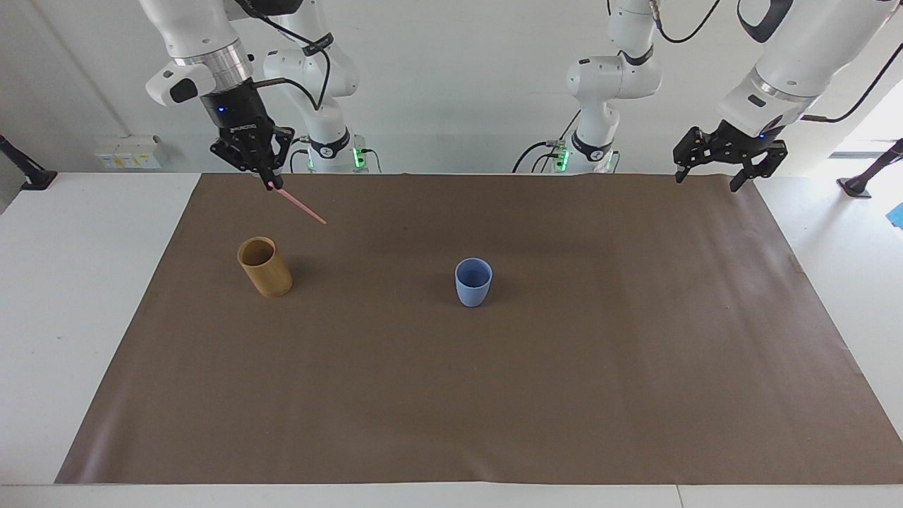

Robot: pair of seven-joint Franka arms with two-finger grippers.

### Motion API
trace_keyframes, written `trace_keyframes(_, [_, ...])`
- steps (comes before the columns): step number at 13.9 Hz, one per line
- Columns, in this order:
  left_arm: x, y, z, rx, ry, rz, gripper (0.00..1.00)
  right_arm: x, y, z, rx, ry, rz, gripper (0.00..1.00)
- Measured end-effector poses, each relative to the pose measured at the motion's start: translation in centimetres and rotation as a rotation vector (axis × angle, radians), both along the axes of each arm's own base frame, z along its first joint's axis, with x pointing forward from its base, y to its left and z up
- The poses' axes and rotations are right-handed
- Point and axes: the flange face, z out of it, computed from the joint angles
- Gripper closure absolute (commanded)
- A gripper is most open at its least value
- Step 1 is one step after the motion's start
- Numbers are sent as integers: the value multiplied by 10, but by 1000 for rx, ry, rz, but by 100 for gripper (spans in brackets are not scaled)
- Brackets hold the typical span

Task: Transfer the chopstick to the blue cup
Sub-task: 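Grasp the pink stick with the right gripper and lift it from the tan cup, then carry the pink stick with the right gripper over the blue cup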

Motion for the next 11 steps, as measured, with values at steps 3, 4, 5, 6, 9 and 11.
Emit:
trace_keyframes(3, [0,0,0,0,0,0,0,-6,60,-2,43,6,-99,100])
trace_keyframes(4, [0,0,0,0,0,0,0,-8,73,-4,55,18,-132,100])
trace_keyframes(5, [0,0,0,0,0,0,0,-9,85,-6,64,31,-164,100])
trace_keyframes(6, [0,0,0,0,0,0,0,-11,95,-8,73,43,-193,100])
trace_keyframes(9, [0,0,0,0,0,0,0,-13,111,-12,86,58,-238,100])
trace_keyframes(11, [0,0,0,0,0,0,0,-12,128,-13,107,37,-256,100])
